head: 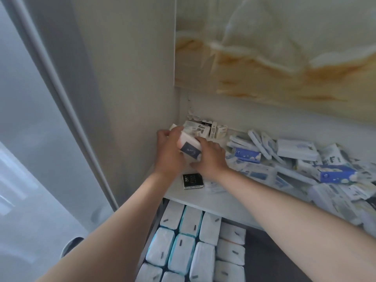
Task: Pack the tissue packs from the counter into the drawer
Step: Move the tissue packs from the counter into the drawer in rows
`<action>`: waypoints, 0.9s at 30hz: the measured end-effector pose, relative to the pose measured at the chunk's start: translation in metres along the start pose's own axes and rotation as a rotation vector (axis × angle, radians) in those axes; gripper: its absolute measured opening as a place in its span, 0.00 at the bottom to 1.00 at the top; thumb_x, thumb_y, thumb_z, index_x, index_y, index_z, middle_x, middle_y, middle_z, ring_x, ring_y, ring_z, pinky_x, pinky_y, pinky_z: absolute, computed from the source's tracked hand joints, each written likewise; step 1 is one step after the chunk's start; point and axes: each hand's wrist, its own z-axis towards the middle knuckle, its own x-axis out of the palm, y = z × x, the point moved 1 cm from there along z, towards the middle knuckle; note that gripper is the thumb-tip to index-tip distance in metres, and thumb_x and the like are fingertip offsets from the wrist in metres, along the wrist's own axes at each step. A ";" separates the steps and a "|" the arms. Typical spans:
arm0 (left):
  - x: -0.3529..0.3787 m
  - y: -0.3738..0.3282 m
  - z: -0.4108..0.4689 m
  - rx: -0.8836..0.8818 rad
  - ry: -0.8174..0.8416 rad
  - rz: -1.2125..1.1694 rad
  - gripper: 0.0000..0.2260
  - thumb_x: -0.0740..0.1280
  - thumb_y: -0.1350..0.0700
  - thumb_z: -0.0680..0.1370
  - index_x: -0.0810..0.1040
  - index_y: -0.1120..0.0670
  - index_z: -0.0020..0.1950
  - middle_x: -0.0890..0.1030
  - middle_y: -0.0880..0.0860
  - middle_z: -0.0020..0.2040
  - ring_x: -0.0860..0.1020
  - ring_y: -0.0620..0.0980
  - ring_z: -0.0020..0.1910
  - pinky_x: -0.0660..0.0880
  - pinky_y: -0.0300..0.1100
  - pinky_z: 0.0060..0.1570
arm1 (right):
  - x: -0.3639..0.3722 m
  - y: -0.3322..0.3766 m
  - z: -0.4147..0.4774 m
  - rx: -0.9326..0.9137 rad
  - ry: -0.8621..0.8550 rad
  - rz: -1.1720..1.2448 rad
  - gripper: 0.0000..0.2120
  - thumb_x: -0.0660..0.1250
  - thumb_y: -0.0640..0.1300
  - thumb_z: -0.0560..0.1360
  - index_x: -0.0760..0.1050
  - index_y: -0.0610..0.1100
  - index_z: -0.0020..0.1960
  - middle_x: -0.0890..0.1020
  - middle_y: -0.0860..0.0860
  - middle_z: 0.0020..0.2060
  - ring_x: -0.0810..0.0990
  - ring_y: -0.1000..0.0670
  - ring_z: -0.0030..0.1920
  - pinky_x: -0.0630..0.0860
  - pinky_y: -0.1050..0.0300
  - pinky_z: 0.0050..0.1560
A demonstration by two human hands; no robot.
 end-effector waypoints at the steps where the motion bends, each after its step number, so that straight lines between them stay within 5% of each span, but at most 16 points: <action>1: -0.002 -0.005 -0.004 0.022 0.007 0.006 0.31 0.63 0.73 0.69 0.72 0.52 0.70 0.62 0.51 0.59 0.72 0.48 0.54 0.64 0.23 0.54 | -0.005 -0.001 -0.007 0.002 -0.027 0.019 0.39 0.75 0.53 0.65 0.63 0.53 0.73 0.76 0.48 0.61 0.71 0.43 0.62 0.66 0.47 0.62; 4: -0.011 -0.016 -0.021 0.067 0.066 0.058 0.30 0.68 0.70 0.69 0.71 0.47 0.67 0.64 0.49 0.57 0.75 0.51 0.51 0.71 0.35 0.52 | -0.025 -0.006 -0.032 -0.015 -0.084 0.062 0.32 0.74 0.47 0.67 0.69 0.53 0.68 0.77 0.48 0.57 0.73 0.44 0.59 0.70 0.47 0.59; 9: -0.026 -0.033 -0.051 0.245 0.061 0.440 0.27 0.80 0.51 0.63 0.77 0.47 0.60 0.71 0.51 0.58 0.73 0.53 0.55 0.77 0.48 0.42 | -0.063 -0.023 -0.083 -0.093 0.015 0.152 0.24 0.76 0.46 0.64 0.75 0.51 0.59 0.71 0.51 0.52 0.73 0.49 0.52 0.72 0.56 0.48; 15: -0.020 -0.058 -0.095 0.510 0.298 0.617 0.26 0.76 0.47 0.65 0.74 0.45 0.62 0.76 0.48 0.53 0.76 0.53 0.50 0.74 0.48 0.47 | -0.092 -0.041 -0.149 -0.112 0.120 0.249 0.19 0.77 0.47 0.64 0.72 0.51 0.50 0.74 0.54 0.49 0.75 0.53 0.47 0.68 0.60 0.42; 21: 0.004 -0.064 -0.133 0.221 0.564 0.508 0.26 0.74 0.37 0.64 0.71 0.41 0.58 0.78 0.45 0.50 0.75 0.49 0.49 0.74 0.45 0.46 | -0.098 -0.068 -0.212 0.042 0.237 0.385 0.26 0.77 0.47 0.66 0.72 0.53 0.60 0.78 0.59 0.54 0.77 0.56 0.54 0.74 0.62 0.52; 27: 0.031 -0.048 -0.178 0.066 0.932 0.501 0.24 0.76 0.38 0.65 0.75 0.45 0.56 0.79 0.45 0.51 0.75 0.48 0.50 0.74 0.44 0.51 | -0.095 -0.080 -0.242 0.062 0.452 0.197 0.21 0.75 0.53 0.64 0.74 0.55 0.55 0.79 0.59 0.50 0.78 0.55 0.49 0.76 0.58 0.49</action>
